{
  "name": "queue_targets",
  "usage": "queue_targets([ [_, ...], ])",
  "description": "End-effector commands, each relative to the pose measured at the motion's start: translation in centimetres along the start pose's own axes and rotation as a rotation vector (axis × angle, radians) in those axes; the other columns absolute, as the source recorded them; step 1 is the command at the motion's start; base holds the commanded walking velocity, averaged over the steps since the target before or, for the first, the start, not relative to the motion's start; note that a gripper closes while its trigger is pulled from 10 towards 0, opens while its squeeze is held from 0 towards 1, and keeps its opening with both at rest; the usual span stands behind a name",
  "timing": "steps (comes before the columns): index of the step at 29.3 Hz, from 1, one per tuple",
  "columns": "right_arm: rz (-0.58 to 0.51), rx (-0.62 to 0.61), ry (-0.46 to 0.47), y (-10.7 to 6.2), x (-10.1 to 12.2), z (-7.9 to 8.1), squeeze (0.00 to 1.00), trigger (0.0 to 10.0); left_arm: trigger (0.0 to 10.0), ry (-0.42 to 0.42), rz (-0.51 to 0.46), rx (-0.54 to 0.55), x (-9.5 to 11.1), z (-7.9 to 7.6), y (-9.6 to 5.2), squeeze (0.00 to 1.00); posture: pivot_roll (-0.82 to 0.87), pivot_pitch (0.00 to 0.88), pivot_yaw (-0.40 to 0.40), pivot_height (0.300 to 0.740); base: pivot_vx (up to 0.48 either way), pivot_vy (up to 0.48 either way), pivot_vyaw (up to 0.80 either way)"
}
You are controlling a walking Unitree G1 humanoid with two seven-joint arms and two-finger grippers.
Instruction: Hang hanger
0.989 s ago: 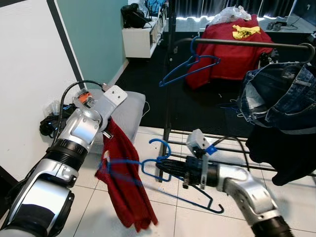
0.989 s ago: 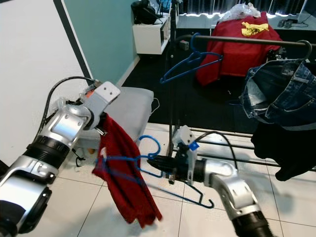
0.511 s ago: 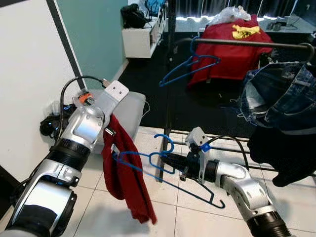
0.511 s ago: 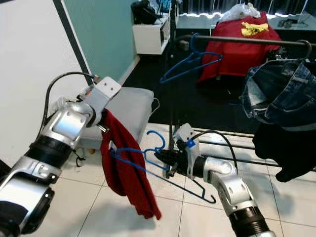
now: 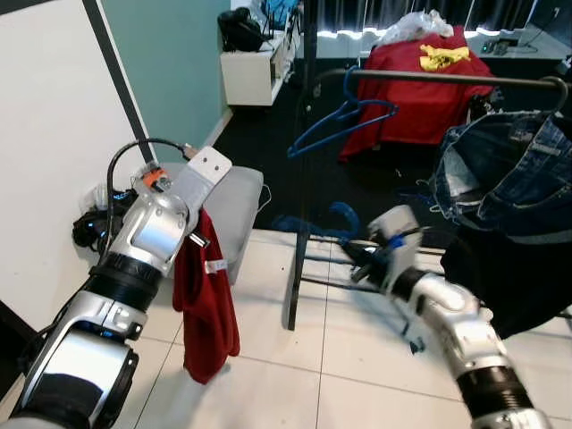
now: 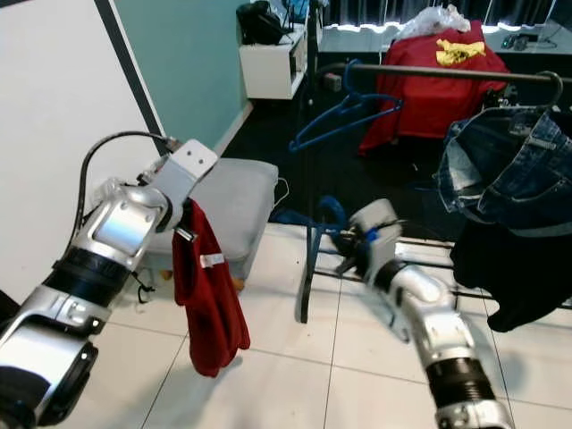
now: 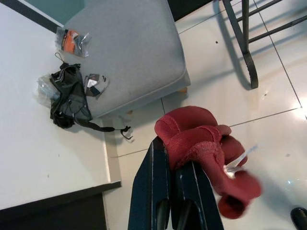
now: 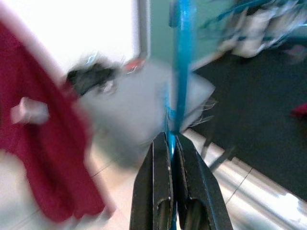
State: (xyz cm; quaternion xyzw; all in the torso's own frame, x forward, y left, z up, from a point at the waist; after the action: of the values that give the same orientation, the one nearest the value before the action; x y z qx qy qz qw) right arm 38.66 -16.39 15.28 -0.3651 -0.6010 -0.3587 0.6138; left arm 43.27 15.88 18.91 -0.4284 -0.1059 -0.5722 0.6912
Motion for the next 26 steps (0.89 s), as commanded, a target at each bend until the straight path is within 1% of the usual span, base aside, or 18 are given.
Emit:
queue_targets([
  [1,-0.038,0.034,0.063,-0.5,0.3,0.2,0.00,10.0,10.0,-0.013,0.006,0.011,-0.4,0.4,-0.1,0.00,0.01,0.020,0.077,0.740,0.000,0.000,0.00],
  [2,-0.038,0.034,0.063,-0.5,0.3,0.2,0.00,10.0,10.0,-0.013,0.006,0.011,-0.4,0.4,-0.1,0.00,0.01,0.020,0.077,0.740,0.000,0.000,0.00],
  [3,-0.024,0.179,0.114,-1.2,0.6,2.2,0.00,10.0,10.0,-0.011,0.020,0.021,-0.7,0.6,0.0,0.00,0.01,0.022,0.079,0.740,0.000,0.000,0.00],
  [4,0.008,0.336,0.169,-2.1,0.7,4.5,0.00,10.0,10.0,-0.009,0.034,0.033,-1.0,0.8,0.2,0.00,0.01,0.023,0.079,0.740,0.000,0.000,0.00],
  [5,0.008,0.336,0.169,-2.1,0.7,4.5,0.00,10.0,10.0,-0.009,0.034,0.033,-1.0,0.8,0.2,0.00,0.01,0.023,0.079,0.740,0.000,0.000,0.00],
  [6,0.057,0.507,0.221,-3.6,0.7,7.0,0.00,10.0,10.0,-0.007,0.044,0.042,-1.2,1.0,0.4,0.00,0.01,0.026,0.079,0.740,0.000,0.000,0.00],
  [7,0.118,0.642,0.254,-5.2,0.6,8.9,0.00,10.0,10.0,-0.007,0.050,0.048,-1.4,1.0,0.5,0.00,0.00,0.027,0.080,0.740,0.000,0.000,0.00],
  [8,0.118,0.642,0.254,-5.2,0.6,8.9,0.00,10.0,10.0,-0.007,0.050,0.048,-1.4,1.0,0.5,0.00,0.00,0.027,0.080,0.740,0.000,0.000,0.00],
  [9,0.176,0.726,0.274,-6.4,0.4,10.0,0.00,10.0,10.0,-0.006,0.051,0.051,-1.4,1.0,0.6,0.00,0.00,0.030,0.081,0.740,0.000,0.000,0.00],
  [10,0.210,0.768,0.283,-7.1,0.3,10.5,0.00,10.0,10.0,-0.005,0.052,0.052,-1.4,0.9,0.6,0.00,0.00,0.030,0.080,0.740,0.000,0.000,0.00],
  [11,0.210,0.768,0.283,-7.1,0.3,10.5,0.00,10.0,10.0,-0.005,0.052,0.052,-1.4,0.9,0.6,0.00,0.00,0.030,0.080,0.740,0.000,0.000,0.00],
  [13,0.257,0.787,0.270,-7.5,-0.2,10.6,0.00,10.0,10.0,-0.005,0.049,0.052,-1.2,0.7,0.6,0.00,0.00,0.032,0.076,0.740,0.000,0.000,0.00],
  [18,0.285,0.801,0.261,-7.5,-0.6,10.7,0.00,10.0,10.0,-0.006,0.043,0.053,-0.8,0.6,0.5,0.00,0.00,0.032,0.071,0.740,0.000,0.000,0.00],
  [19,0.291,0.787,0.245,-7.0,-0.9,10.7,0.00,10.0,10.0,-0.006,0.036,0.053,-0.6,0.6,0.4,0.00,0.00,0.033,0.070,0.740,0.000,0.000,0.00],
  [22,0.296,0.776,0.235,-6.7,-1.1,10.7,0.00,10.0,10.0,-0.007,0.032,0.053,-0.4,0.5,0.3,0.00,0.00,0.033,0.070,0.740,0.000,0.000,0.00],
  [24,0.297,0.673,0.178,-4.8,-1.9,9.9,0.00,10.0,10.0,-0.006,0.018,0.050,0.2,0.4,0.0,0.00,0.01,0.032,0.068,0.740,0.000,0.000,0.00],
  [25,0.297,0.673,0.178,-4.8,-1.9,9.9,0.00,10.0,10.0,-0.006,0.018,0.050,0.2,0.4,0.0,0.00,0.01,0.032,0.068,0.740,0.000,0.000,0.00],
  [26,0.291,0.633,0.162,-4.0,-2.1,9.6,0.00,10.0,10.0,-0.005,0.014,0.050,0.4,0.3,-0.1,0.00,0.01,0.032,0.068,0.740,0.000,0.000,0.00],
])
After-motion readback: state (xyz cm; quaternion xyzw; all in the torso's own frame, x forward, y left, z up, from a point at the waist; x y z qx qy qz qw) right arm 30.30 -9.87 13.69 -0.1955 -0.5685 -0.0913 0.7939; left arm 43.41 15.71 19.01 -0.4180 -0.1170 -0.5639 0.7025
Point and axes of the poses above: a point about 5 cm out from each wrist's last joint towards the gripper, its own y axis pointing out of the wrist towards the gripper, its own x axis along the axis of the wrist's last joint, z = x × y, the point moved 6 cm from there along y, pointing out of the wrist towards the gripper, and after that the axes turned 8 degrees about y, right-handed, at the moved point
